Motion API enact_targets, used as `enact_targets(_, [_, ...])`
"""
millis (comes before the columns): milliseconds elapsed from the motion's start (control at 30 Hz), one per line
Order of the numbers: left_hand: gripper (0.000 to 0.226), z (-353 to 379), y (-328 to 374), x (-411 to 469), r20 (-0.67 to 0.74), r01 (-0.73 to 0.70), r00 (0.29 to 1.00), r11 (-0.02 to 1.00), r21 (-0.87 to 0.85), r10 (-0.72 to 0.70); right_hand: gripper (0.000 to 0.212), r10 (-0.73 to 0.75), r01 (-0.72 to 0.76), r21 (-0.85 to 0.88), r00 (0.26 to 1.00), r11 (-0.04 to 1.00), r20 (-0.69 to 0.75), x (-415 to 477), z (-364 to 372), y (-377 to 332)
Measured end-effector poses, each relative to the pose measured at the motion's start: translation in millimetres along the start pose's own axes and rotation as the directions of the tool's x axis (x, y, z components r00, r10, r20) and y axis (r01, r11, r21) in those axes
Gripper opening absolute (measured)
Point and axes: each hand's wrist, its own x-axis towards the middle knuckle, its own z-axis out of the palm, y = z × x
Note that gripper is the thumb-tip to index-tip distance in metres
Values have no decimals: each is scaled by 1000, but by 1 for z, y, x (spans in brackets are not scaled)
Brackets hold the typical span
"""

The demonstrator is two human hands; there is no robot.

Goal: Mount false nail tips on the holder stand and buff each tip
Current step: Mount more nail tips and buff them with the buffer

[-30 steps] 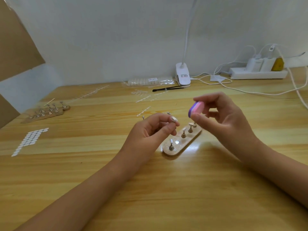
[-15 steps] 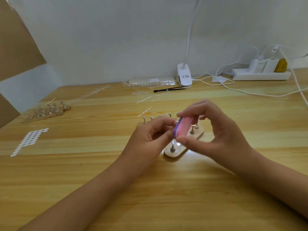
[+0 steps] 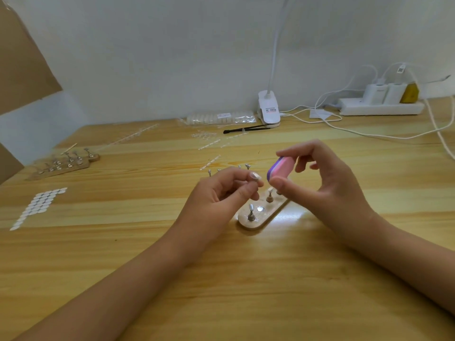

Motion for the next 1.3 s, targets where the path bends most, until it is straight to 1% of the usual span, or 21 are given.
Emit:
enact_targets(67, [18, 1, 0, -1, 25, -8, 1000, 1000, 13, 7, 40, -128, 127, 7, 990, 992, 61, -4, 6, -4])
enact_targets(100, [19, 1, 0, -2, 36, -9, 999, 1000, 20, 9, 40, -158, 157, 11, 984, 987, 79, -6, 8, -4])
enact_targets(133, [19, 1, 0, -2, 39, -9, 999, 1000, 21, 9, 40, -145, 145, 9, 987, 989, 75, -5, 9, -2])
enact_targets(233, [13, 0, 1, -1, 16, -3, 1000, 1000, -8, 3, 43, 36, -35, 19, 999, 999, -34, 1, 0, 5])
enact_targets(267, [13, -1, 1, -1, 7, -5, 1000, 1000, -7, 6, 43, 67, -65, 32, 996, 997, -51, 1, -3, 6])
enact_targets(300, [13, -1, 1, -1, 6, -9, 1000, 1000, -6, 9, 43, 54, -53, 36, 998, 998, -40, 1, -3, 5])
enact_targets(400, [18, 0, 0, -2, 30, -15, 999, 1000, 10, 15, 39, -115, 113, 36, 991, 993, 74, -6, 7, -1])
enact_targets(433, [18, 0, 0, -2, 32, -12, 999, 1000, 14, 12, 39, -133, 130, 31, 987, 991, 94, -7, 9, -2])
enact_targets(500, [10, 0, 1, -2, 18, -7, 1000, 1000, 0, 7, 42, -55, 55, 13, 997, 998, 54, -3, 7, 0])
enact_targets(567, [16, -1, 0, -1, 2, -6, 1000, 1000, -1, 6, 44, 62, -61, 32, 998, 998, -15, 1, -1, 4])
enact_targets(600, [17, -2, 0, -1, 1, -6, 1000, 1000, 4, 6, 44, 78, -77, 41, 997, 996, -22, 1, -3, 4])
enact_targets(633, [17, -1, 0, 0, 1, -5, 1000, 1000, 3, 5, 44, 53, -53, 39, 999, 998, -7, 0, -3, 2])
enact_targets(733, [12, 1, -1, -1, 14, -9, 1000, 1000, 17, 9, 40, -120, 119, 12, 989, 993, 85, -6, 8, -4])
enact_targets(767, [11, 1, -1, -1, 16, -11, 1000, 1000, 19, 11, 39, -132, 133, -5, 987, 991, 92, -5, 9, -3])
enact_targets(900, [15, 0, -1, -1, -7, -17, 1000, 1000, -3, 17, 44, 52, -52, -27, 998, 998, -28, 3, -6, 7])
enact_targets(933, [14, 0, -1, -1, -7, -20, 1000, 1000, -4, 20, 44, 62, -63, -13, 998, 998, -34, 3, -7, 8])
enact_targets(1067, [14, 2, -1, -1, 1, -38, 999, 999, 25, 38, 39, -139, 140, -8, 987, 990, 79, -4, 7, 0])
enact_targets(1100, [13, 2, -1, -1, 2, -39, 999, 999, 26, 39, 37, -153, 156, -24, 984, 987, 87, -3, 9, 1])
enact_targets(1167, [13, 0, -1, -1, 0, -42, 999, 999, 28, 42, 38, -81, 83, -66, 996, 994, 31, 2, 4, 6])
enact_targets(1233, [14, -1, 0, -1, -3, -55, 998, 997, 54, 56, 39, 61, -64, -68, 997, 996, -41, 8, -5, 12])
enact_targets(1300, [11, -1, 1, -2, -3, -125, 992, 981, 146, 127, 41, 127, -130, -42, 990, 991, -63, 11, -12, 16])
